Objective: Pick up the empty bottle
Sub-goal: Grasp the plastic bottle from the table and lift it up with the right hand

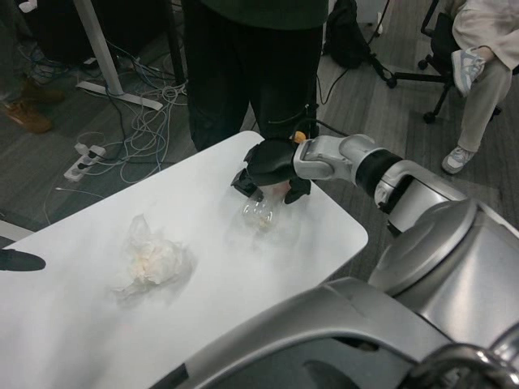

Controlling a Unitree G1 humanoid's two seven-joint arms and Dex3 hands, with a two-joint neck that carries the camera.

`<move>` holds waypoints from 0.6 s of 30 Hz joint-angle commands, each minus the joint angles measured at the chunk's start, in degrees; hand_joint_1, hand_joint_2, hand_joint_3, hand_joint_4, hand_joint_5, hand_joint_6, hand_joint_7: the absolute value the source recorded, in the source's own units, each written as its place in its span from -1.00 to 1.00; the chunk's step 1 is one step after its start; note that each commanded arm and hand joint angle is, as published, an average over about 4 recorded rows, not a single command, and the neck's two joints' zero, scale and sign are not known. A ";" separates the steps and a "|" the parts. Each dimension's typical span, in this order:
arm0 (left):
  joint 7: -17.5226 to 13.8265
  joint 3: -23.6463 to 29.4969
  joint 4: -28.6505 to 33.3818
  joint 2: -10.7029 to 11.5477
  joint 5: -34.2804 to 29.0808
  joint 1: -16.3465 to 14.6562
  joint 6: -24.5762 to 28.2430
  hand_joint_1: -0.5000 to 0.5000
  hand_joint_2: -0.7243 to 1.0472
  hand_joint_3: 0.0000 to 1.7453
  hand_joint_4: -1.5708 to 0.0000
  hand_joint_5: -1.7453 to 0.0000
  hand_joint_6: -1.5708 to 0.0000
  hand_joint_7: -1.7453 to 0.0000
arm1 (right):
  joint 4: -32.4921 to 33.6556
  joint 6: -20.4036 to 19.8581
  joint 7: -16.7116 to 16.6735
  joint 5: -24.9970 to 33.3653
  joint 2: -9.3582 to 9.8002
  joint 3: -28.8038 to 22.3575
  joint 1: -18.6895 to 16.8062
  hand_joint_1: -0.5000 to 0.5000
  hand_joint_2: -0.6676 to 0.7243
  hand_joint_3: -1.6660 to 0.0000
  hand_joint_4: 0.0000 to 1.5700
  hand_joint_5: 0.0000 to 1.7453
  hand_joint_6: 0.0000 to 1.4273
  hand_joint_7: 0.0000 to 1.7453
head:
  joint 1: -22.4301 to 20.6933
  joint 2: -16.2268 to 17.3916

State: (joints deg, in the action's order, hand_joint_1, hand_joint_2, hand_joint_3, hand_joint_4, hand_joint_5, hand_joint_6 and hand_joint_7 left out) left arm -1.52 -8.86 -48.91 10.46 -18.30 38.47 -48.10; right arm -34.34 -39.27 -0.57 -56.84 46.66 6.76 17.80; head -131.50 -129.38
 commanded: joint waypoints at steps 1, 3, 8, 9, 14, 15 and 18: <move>0.02 0.03 0.22 0.37 -0.27 -0.06 -0.15 -1.00 -0.90 -1.00 1.00 1.00 1.00 1.00 | 3.67 -0.81 -0.31 0.87 -1.59 -7.53 -3.30 -0.50 -0.73 -0.90 0.83 0.89 0.69 0.92 | -1.23 -0.99; 0.00 0.25 0.22 0.09 -0.31 -0.10 -0.15 -1.00 -0.90 -1.00 1.00 1.00 1.00 1.00 | 6.31 -0.43 -1.48 1.44 -4.38 -12.47 -4.95 -0.50 -0.73 -0.90 0.85 0.89 0.72 0.92 | -2.37 -2.01; -0.07 1.04 -0.09 -1.71 -0.33 -0.59 -0.33 -1.00 -0.90 -1.00 1.00 1.00 1.00 1.00 | 14.39 0.95 -6.99 2.17 -16.07 -26.40 -8.48 -0.50 -0.73 -0.90 0.85 0.89 0.76 0.92 | -4.51 -3.49; -0.07 1.04 -0.11 -1.87 -0.33 -0.65 -0.33 -1.00 -0.90 -1.00 1.00 1.00 1.00 1.00 | 14.85 0.88 -7.36 2.17 -17.04 -27.35 -8.44 -0.50 -0.73 -0.90 0.85 0.89 0.76 0.92 | -4.81 -3.74; 0.00 1.28 -0.20 -2.64 -0.33 -1.09 -0.75 -1.00 -0.90 -1.00 1.00 1.00 1.00 1.00 | 17.01 0.44 -9.19 2.67 -20.07 -32.03 -7.30 -0.50 -0.75 -0.90 0.85 0.89 0.76 0.92 | -7.17 -5.98; 0.02 1.48 -0.24 -2.90 -0.33 -1.27 -0.81 -1.00 -0.90 -1.00 1.00 1.00 1.00 1.00 | 18.04 0.71 -10.02 3.57 -20.71 -32.73 -7.06 -0.48 -0.77 -0.90 0.84 0.89 0.76 0.92 | -8.09 -6.55; 0.02 1.89 -0.46 -3.49 -0.31 -1.62 -0.85 -1.00 -0.90 -1.00 1.00 1.00 1.00 1.00 | 20.57 1.48 -12.42 8.45 -22.79 -33.54 -6.40 -0.46 -0.77 -0.90 0.82 0.89 0.76 0.92 | -11.38 -8.03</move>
State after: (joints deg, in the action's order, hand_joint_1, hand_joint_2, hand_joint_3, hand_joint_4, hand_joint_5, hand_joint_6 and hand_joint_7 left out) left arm -1.63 -7.44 -49.01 7.27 -18.35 37.84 -48.48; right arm -15.57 -38.29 -11.13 -51.13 25.25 -25.80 10.63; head -141.76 -136.91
